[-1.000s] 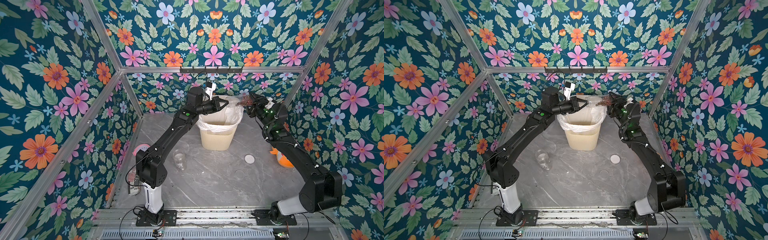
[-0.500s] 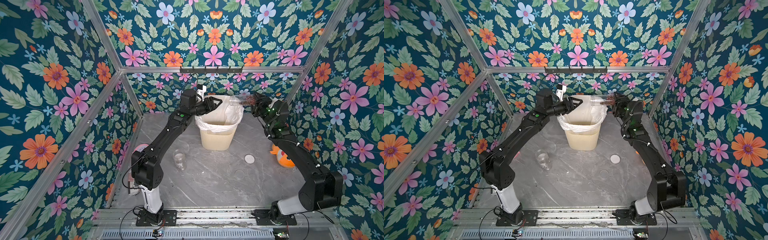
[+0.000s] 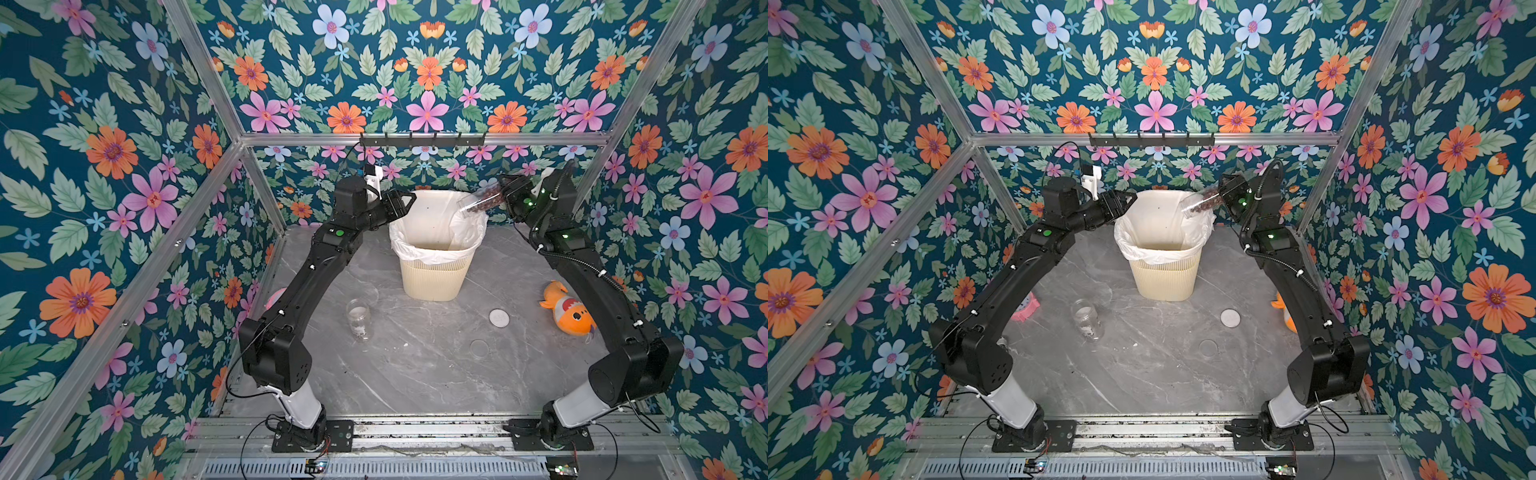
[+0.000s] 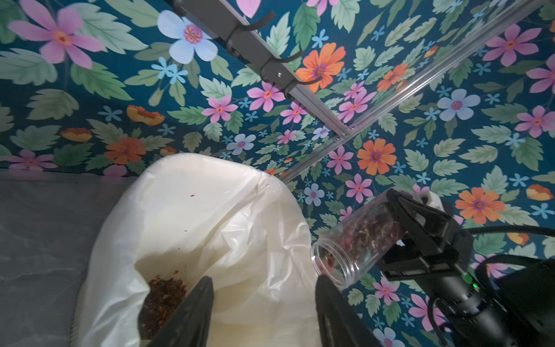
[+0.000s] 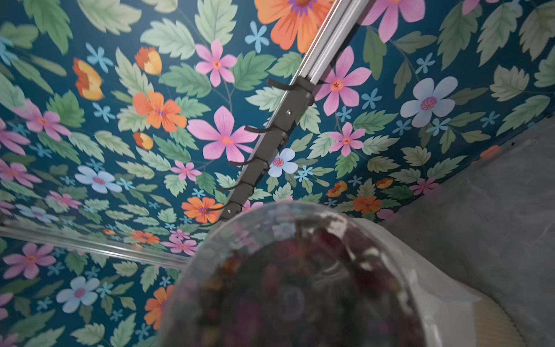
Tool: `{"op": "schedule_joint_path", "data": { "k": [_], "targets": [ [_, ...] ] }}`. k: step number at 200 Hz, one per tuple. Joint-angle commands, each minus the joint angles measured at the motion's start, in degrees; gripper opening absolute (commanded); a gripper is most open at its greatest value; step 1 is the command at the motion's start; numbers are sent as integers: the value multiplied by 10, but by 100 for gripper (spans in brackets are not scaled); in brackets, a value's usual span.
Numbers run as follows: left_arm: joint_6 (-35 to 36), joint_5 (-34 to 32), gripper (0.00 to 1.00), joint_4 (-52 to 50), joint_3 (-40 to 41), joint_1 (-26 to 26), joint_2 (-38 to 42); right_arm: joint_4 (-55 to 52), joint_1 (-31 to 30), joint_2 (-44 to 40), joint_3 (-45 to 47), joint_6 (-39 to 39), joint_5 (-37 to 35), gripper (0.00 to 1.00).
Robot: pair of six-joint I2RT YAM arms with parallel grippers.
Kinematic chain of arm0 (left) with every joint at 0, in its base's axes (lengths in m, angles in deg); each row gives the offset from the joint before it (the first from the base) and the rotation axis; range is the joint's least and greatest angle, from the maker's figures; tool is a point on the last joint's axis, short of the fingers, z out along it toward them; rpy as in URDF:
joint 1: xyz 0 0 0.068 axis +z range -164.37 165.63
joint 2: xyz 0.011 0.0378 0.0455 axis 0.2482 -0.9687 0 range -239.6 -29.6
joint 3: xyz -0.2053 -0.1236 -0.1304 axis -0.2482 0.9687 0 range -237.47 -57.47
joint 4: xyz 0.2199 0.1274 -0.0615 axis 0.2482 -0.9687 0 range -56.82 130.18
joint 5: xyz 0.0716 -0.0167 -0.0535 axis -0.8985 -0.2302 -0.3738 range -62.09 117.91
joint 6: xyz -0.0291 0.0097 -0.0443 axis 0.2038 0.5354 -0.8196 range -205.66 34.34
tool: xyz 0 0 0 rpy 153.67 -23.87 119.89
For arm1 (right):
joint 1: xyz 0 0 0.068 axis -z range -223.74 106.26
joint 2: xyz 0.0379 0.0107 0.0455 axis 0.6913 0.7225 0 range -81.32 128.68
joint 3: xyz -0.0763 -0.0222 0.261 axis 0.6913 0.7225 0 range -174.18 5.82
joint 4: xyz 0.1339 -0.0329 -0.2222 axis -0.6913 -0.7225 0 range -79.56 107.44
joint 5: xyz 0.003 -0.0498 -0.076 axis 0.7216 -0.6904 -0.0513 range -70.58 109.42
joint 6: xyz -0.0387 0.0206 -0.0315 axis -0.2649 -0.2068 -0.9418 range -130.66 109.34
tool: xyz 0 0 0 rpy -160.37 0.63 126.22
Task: Empty the moldy dried flower tea in the jars
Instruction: Pour the moldy dried flower tea into the trash bin.
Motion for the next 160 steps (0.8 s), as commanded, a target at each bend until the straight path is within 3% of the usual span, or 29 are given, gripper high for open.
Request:
{"op": "schedule_joint_path", "data": {
  "k": [1, 31, 91, 122, 160],
  "targets": [
    [24, -6, 57, 3, 15, 11, 16, -49, -30, 17, -49, -162, -54, 47],
    [34, -4, 56, 4, 38, 28, 35, -81, -99, 65, -124, -350, -139, 50],
    [36, 15, 56, 23, 103, 58, 70, -119, -182, 170, -232, -656, -214, 54],
    [34, 26, 55, 29, 124, 72, 83, -125, -199, 189, -251, -695, -226, 54],
    [30, 35, 55, 41, 145, 81, 95, -157, -184, 188, -273, -624, -176, 56]
  ]
}}
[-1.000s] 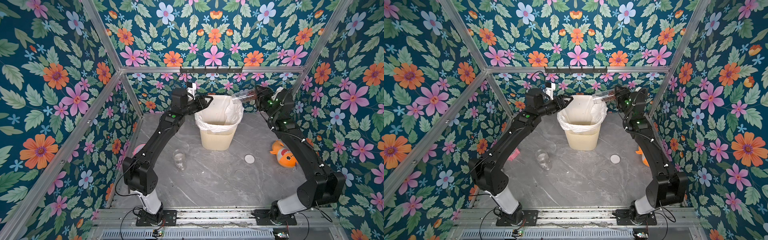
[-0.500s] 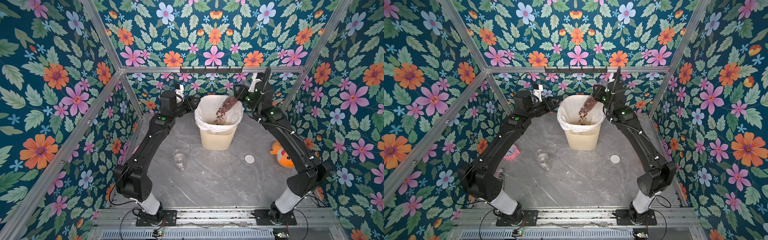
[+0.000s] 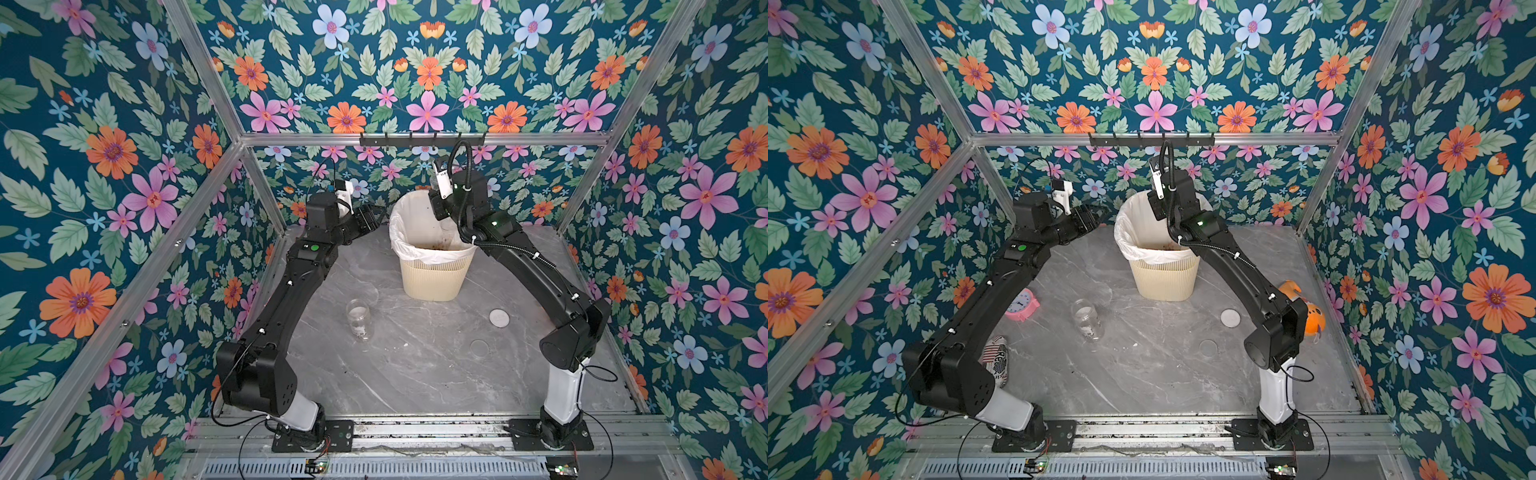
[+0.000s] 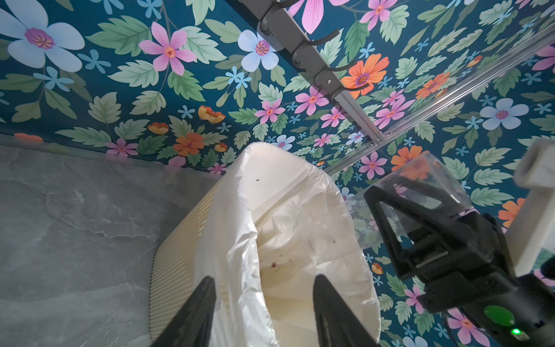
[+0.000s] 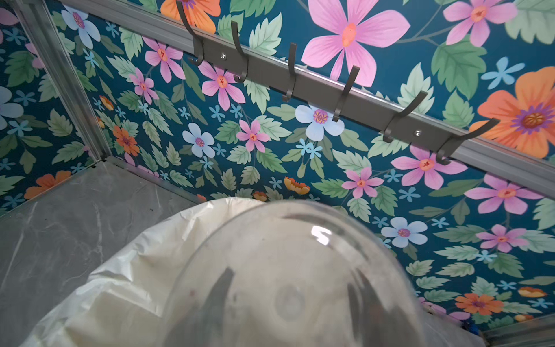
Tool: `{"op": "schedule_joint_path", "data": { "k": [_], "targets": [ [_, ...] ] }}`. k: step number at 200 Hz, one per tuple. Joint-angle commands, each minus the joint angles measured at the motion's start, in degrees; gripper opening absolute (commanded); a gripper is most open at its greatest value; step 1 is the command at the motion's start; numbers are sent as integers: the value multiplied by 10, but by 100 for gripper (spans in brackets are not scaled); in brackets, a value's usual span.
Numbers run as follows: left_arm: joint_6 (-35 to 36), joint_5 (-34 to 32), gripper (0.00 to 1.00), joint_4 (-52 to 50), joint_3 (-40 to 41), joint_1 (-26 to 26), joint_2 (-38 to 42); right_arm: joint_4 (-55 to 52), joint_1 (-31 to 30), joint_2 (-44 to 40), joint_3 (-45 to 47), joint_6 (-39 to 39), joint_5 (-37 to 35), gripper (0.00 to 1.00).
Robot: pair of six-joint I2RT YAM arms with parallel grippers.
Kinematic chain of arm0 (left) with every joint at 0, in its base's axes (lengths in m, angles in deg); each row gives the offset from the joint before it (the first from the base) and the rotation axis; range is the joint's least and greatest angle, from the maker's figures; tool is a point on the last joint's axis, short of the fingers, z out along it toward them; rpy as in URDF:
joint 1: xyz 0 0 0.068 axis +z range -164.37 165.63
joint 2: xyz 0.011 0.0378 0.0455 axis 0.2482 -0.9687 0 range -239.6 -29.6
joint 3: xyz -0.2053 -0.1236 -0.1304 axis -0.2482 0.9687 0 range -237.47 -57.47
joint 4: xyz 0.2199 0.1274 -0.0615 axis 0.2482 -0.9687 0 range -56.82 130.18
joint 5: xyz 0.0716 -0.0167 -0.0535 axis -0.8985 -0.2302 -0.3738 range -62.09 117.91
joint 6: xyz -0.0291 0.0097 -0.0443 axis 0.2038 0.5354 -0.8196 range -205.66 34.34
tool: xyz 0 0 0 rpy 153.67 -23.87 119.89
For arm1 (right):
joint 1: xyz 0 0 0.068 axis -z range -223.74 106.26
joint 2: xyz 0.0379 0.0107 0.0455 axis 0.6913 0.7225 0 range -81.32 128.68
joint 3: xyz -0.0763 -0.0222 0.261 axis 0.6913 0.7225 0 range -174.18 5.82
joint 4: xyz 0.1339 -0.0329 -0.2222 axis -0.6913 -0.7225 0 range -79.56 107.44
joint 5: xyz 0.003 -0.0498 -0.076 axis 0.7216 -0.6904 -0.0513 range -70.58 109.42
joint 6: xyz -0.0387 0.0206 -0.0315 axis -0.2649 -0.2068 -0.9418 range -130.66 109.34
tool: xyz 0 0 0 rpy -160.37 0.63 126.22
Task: Empty the moldy dried flower tea in the jars
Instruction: Pour the moldy dried flower tea into the trash bin.
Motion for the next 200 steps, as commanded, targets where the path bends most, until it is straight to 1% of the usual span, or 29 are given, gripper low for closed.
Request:
{"op": "schedule_joint_path", "data": {
  "k": [1, 7, 14, 20, 40, 54, 68, 79, 84, 90, 100, 106, 114, 120, 129, 141, 161, 171, 181, 200],
  "targets": [
    [3, 15, 55, 26, 9, 5, 7, -24, 11, -2, -16, 26, 33, 56],
    [3, 17, 55, 27, 9, 6, 7, -39, 24, -4, -24, 68, 61, 56],
    [2, 20, 55, 27, 11, 6, 8, -48, 44, -10, -25, 115, 98, 53],
    [1, 21, 55, 28, 13, 6, 8, -44, 54, -15, -19, 133, 115, 50],
    [1, 20, 55, 29, 17, 8, 12, -33, 40, -18, -13, 88, 87, 51],
    [-1, 23, 55, 33, 20, 9, 12, -38, 46, -18, -15, 109, 95, 51],
    [-6, 27, 54, 36, 21, 9, 10, -26, 44, -23, -6, 96, 89, 50],
    [-6, 26, 54, 36, 22, 8, 10, -20, 52, -30, 3, 128, 120, 51],
    [-7, 25, 54, 37, 23, 8, 10, -10, 58, -38, 13, 142, 134, 49],
    [-8, 26, 54, 39, 24, 9, 10, 5, 58, -45, 28, 147, 121, 46],
    [-9, 27, 54, 40, 24, 9, 10, 23, 45, -48, 42, 110, 90, 47],
    [-10, 28, 54, 41, 24, 8, 10, 21, 44, -48, 41, 110, 99, 48],
    [-11, 30, 54, 42, 24, 9, 8, 16, 52, -48, 42, 135, 120, 48],
    [-12, 32, 54, 42, 24, 9, 7, 16, 56, -50, 45, 150, 119, 47],
    [-12, 35, 54, 42, 24, 9, 6, 22, 57, -55, 52, 151, 108, 47],
    [-12, 38, 54, 43, 25, 9, 6, 33, 61, -62, 62, 166, 132, 47],
    [-12, 47, 54, 44, 27, 9, 6, 26, 49, -55, 46, 127, 94, 47],
    [-12, 50, 54, 45, 27, 9, 6, 9, 56, -51, 35, 151, 108, 47],
    [-13, 52, 54, 46, 27, 8, 6, 13, 68, -56, 46, 185, 124, 45],
    [-11, 55, 54, 46, 29, 8, 8, 43, 64, -71, 74, 176, 117, 45]
  ]
}}
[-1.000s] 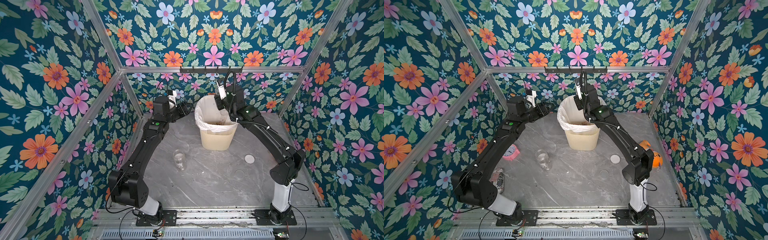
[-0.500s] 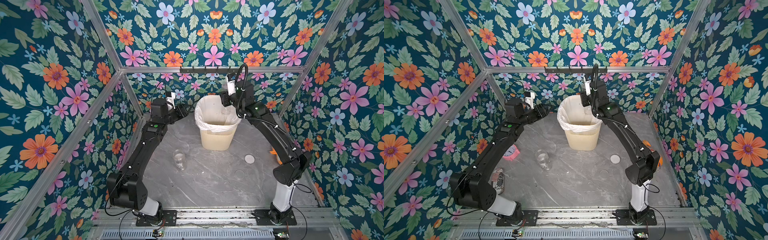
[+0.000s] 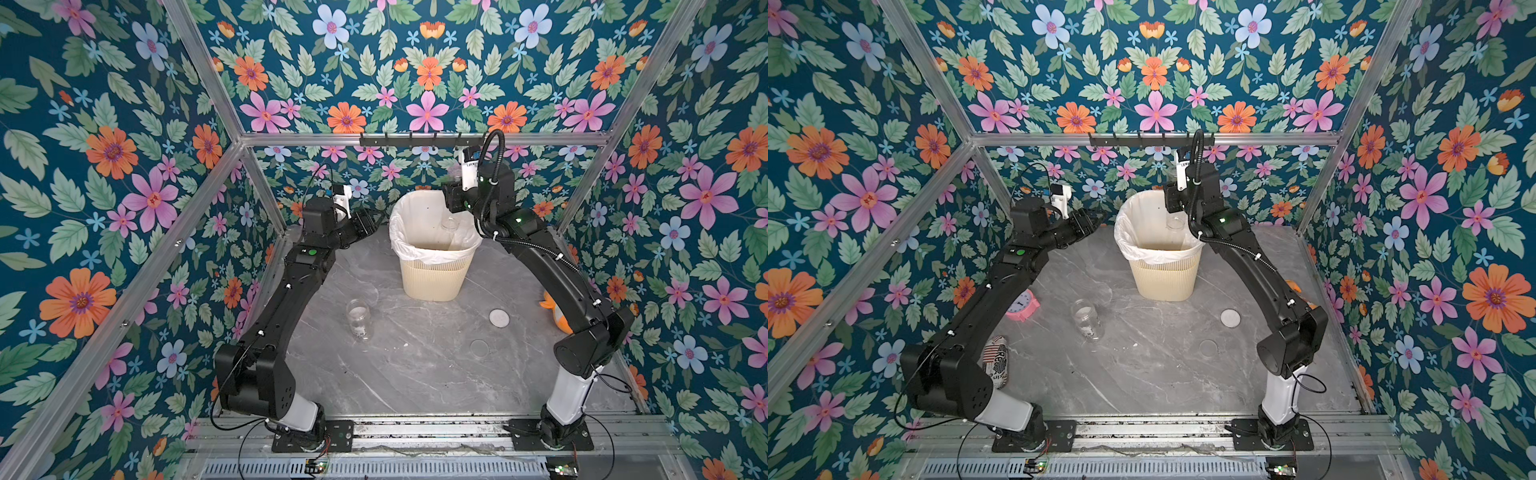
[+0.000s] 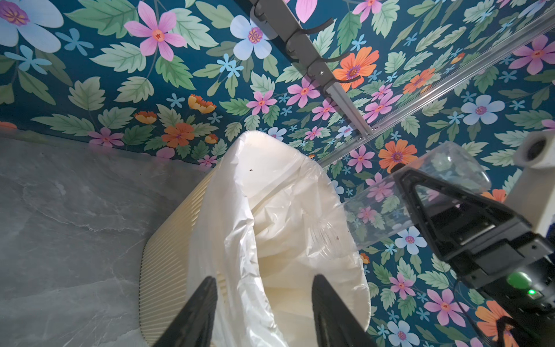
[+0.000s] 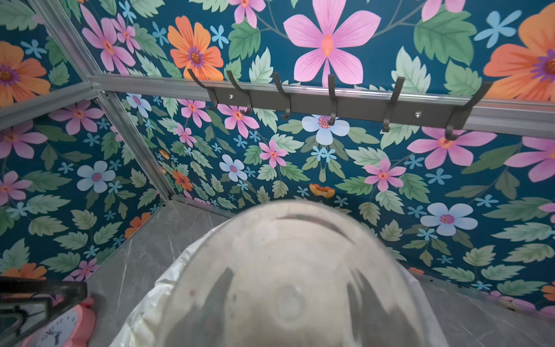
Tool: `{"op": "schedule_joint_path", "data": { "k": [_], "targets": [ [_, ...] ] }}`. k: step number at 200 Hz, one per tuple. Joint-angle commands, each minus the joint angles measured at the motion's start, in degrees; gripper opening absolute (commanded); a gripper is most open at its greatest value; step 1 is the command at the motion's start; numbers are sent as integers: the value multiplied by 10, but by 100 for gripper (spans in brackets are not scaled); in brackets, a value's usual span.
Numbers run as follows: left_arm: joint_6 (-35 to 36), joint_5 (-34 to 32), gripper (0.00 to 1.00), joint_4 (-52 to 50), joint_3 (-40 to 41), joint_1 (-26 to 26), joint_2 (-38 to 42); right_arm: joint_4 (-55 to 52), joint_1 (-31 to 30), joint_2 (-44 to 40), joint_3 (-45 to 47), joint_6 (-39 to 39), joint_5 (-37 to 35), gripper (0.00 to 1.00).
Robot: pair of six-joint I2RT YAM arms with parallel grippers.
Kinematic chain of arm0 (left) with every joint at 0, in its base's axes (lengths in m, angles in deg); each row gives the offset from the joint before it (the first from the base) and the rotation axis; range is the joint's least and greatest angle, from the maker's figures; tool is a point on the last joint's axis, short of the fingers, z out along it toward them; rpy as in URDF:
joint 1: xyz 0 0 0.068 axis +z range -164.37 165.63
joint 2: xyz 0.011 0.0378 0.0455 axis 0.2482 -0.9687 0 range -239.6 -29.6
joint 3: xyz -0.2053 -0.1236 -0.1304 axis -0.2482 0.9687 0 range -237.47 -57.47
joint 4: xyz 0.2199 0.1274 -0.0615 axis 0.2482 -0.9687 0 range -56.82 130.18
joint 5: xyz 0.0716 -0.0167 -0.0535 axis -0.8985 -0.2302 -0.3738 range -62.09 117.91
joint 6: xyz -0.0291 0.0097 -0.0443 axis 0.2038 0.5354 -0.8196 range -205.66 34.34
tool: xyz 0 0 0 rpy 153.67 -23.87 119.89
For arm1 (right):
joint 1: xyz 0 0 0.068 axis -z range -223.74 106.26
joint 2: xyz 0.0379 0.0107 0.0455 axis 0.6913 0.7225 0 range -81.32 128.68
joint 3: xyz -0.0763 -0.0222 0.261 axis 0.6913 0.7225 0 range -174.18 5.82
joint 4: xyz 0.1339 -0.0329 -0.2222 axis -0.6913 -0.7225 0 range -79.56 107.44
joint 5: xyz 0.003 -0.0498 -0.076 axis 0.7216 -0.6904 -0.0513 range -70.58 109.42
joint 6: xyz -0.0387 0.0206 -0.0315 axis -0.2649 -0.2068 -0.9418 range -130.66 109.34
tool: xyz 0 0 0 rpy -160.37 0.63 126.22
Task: Empty the moldy dried flower tea in the jars
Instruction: Pour the moldy dried flower tea into the trash bin.
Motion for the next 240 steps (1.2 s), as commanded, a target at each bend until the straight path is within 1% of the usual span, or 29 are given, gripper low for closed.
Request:
{"op": "schedule_joint_path", "data": {
  "k": [1, 12, 19, 41, 49, 54, 59, 66, 75, 91, 97, 112, 141, 162, 169, 173, 188, 201, 240],
  "targets": [
    [4, 12, 54, 18, 2, -1, 2, 29, 1, -12, 20, 15, -4, 45],
    [6, 14, 54, 18, 1, -1, 3, 25, -1, -15, 17, 7, -25, 43],
    [5, 15, 54, 17, 2, 0, 3, 28, -9, -15, 14, -14, -46, 43],
    [5, 19, 54, 18, 1, -1, 0, 16, -14, -8, -4, -32, -50, 43],
    [4, 19, 54, 19, 2, -1, -1, 12, -21, -4, -11, -54, -79, 41],
    [3, 20, 54, 19, 3, -1, -2, 13, -29, -1, -15, -75, -98, 42],
    [3, 21, 54, 20, 2, -1, -3, 12, -32, 1, -18, -85, -101, 43],
    [3, 21, 54, 20, 3, -1, -2, 4, -31, 2, -22, -69, -82, 45],
    [2, 21, 54, 20, 3, -2, -1, -1, -17, -3, -20, -33, -53, 44],
    [3, 22, 54, 20, 3, -1, -1, 2, -13, -6, -13, -24, -55, 44],
    [5, 22, 54, 18, 3, -2, 1, -2, -8, -8, -11, 0, -34, 45],
    [9, 27, 54, 13, 1, -3, 3, 10, 33, -24, 14, 114, 59, 44],
    [4, 55, 53, 20, 0, -13, 3, 91, 89, -62, 90, 265, 158, 44],
    [2, 83, 52, 34, -7, -42, -5, 165, 123, -89, 154, 383, 223, 43],
    [2, 92, 52, 34, -13, -53, -11, 193, 132, -90, 183, 421, 237, 43],
    [1, 95, 51, 35, -15, -59, -14, 213, 136, -112, 201, 442, 244, 43],
    [-5, 102, 51, 46, -25, -86, -24, 296, 146, -132, 263, 521, 264, 43],
    [-18, 103, 51, 64, -33, -104, -32, 359, 151, -142, 306, 575, 274, 42],
    [-86, 106, 53, 161, -15, -141, -39, 458, 154, -167, 375, 658, 281, 41]
  ]
}}
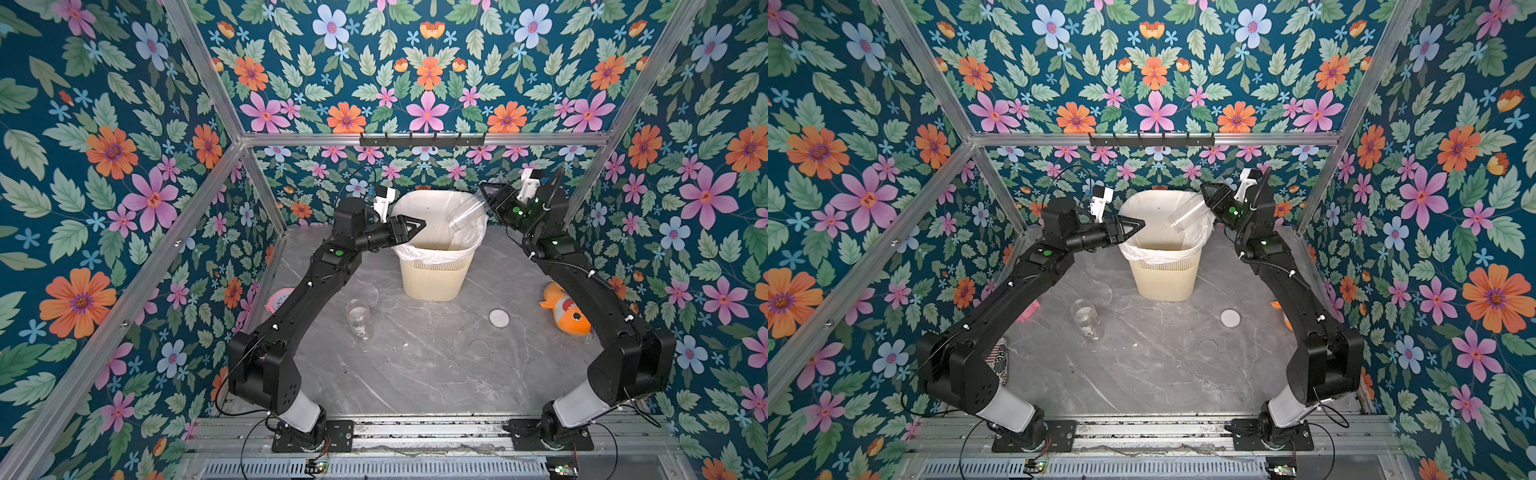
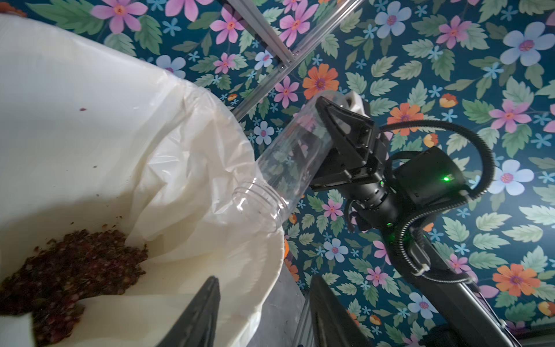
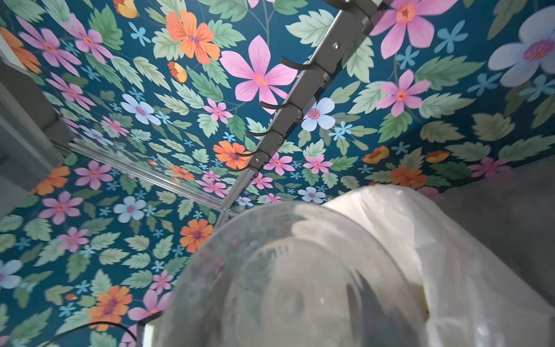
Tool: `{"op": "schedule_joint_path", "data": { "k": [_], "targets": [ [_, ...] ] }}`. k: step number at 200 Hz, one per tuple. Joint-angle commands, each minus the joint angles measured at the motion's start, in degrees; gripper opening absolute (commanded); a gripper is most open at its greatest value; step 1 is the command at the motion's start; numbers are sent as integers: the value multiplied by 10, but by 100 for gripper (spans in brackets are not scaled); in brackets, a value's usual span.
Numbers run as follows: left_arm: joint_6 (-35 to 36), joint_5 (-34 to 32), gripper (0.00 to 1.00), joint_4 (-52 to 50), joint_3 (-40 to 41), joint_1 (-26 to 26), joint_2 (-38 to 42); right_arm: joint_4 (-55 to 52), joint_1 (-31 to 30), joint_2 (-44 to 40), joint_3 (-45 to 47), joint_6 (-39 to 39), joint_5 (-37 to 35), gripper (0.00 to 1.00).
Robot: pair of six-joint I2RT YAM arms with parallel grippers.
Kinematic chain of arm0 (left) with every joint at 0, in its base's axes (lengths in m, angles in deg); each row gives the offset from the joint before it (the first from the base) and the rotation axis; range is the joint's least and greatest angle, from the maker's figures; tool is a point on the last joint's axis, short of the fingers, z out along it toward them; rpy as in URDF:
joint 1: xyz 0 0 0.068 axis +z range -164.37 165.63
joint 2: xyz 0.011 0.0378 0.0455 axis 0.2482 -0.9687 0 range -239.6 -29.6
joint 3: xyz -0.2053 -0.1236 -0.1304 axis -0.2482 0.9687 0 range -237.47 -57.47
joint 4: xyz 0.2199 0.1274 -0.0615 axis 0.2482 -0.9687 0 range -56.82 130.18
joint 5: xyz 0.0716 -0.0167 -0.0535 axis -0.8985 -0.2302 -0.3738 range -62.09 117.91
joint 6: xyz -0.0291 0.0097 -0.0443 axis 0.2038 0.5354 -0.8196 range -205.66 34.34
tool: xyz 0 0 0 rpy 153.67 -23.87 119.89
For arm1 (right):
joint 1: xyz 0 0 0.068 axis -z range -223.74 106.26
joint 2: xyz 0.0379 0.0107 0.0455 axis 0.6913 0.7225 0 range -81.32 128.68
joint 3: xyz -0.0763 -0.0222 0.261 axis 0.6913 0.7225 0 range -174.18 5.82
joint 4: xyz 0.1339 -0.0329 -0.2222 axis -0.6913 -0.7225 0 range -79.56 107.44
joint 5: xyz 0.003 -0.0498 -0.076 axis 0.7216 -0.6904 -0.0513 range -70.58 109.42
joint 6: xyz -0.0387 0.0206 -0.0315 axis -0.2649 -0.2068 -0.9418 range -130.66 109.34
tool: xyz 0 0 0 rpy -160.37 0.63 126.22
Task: Empty the moldy dried flower tea in the jars
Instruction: Pour the moldy dried flower tea into the trash bin, then place the jar at the center of the board.
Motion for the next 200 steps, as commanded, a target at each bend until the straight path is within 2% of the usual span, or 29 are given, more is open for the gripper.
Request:
{"op": "schedule_joint_path", "data": {
  "k": [1, 21, 47, 74, 151, 200],
  "targets": [
    [-47, 11, 53, 90, 11, -14, -2, 136, 1, -16, 26, 106, 21, 41],
    [-98, 20, 54, 173, 32, -22, 3, 149, 1, -27, 38, 122, 25, 40],
    [-98, 17, 54, 167, 31, -33, 4, 168, 1, -42, 56, 136, 28, 41],
    [-145, 30, 52, 236, 36, -44, -2, 180, 2, -50, 70, 145, 32, 40],
    [-158, 31, 49, 250, 7, -56, -27, 204, 2, -64, 94, 163, 45, 40],
    [-165, 38, 43, 259, -11, -64, -46, 209, 1, -64, 102, 164, 47, 39]
  ]
}}
